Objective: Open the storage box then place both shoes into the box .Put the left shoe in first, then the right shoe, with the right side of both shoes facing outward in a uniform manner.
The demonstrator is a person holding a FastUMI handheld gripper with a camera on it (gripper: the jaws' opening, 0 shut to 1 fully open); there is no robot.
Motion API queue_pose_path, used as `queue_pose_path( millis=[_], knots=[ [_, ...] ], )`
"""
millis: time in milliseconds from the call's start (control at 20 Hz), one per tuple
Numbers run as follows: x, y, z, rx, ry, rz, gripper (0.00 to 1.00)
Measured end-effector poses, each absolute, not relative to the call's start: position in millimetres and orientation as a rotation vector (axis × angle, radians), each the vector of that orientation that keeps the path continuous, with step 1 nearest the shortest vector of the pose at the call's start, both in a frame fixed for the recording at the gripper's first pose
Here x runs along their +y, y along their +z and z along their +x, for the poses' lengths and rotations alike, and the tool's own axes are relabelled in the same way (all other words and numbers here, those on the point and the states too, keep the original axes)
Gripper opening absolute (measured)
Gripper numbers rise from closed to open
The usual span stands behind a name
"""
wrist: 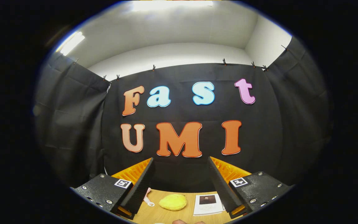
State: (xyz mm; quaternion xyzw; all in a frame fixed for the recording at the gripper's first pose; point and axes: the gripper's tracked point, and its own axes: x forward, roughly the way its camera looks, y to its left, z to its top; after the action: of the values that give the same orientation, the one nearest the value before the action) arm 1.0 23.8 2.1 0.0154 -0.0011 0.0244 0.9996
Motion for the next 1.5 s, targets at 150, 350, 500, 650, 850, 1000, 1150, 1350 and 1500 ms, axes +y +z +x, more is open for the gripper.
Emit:
queue_pose_path(
  millis=[150,350,500,650,850,1000,1150,1350,1500],
  knots=[
    [43,-21,4,0.072,0.098,0.066,0.99],
    [89,-86,-3,0.279,0.229,0.154,0.99],
    [130,-147,-22,0.505,0.330,0.290,0.99],
    [172,-194,-45,0.698,0.418,0.440,0.98],
    [214,-246,-78,0.895,0.497,0.526,0.98],
    [243,-283,-109,1.051,0.547,0.605,0.98],
    [269,-307,-128,1.142,0.596,0.676,0.98],
    [291,-338,-142,1.213,0.603,0.732,0.98],
    [304,-361,-153,1.287,0.595,0.775,0.97]
  ],
)
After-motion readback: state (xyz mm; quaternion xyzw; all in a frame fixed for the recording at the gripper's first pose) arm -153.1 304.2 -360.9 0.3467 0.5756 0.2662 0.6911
